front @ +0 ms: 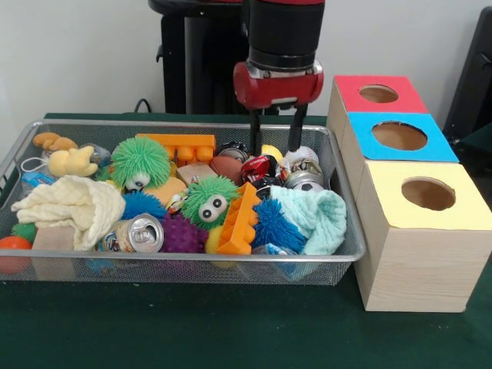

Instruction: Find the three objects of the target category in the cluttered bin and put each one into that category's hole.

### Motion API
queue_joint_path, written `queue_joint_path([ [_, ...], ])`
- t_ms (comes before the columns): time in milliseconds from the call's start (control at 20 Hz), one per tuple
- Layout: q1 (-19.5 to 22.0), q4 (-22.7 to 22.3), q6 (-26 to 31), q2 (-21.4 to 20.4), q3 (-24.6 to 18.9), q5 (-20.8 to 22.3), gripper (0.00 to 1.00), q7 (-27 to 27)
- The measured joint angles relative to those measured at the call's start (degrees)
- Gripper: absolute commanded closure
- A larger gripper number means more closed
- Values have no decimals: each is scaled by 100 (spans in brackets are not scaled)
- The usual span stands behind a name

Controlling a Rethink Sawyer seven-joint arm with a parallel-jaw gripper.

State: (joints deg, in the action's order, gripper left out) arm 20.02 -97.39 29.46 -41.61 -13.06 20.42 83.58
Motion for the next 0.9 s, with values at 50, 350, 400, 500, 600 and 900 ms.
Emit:
queue_joint_path([
  [50,4,-1,-66,30,-26,40,0,0],
  [350,101,-27,-404,257,-414,468,0,-1],
  [400,191,-46,-405,312,-596,591,0,-6],
  [500,316,-72,-403,370,-801,702,0,-25],
  [600,563,-113,-368,472,-1132,866,0,-93],
  [900,987,-213,-33,596,-1544,1055,0,-285],
])
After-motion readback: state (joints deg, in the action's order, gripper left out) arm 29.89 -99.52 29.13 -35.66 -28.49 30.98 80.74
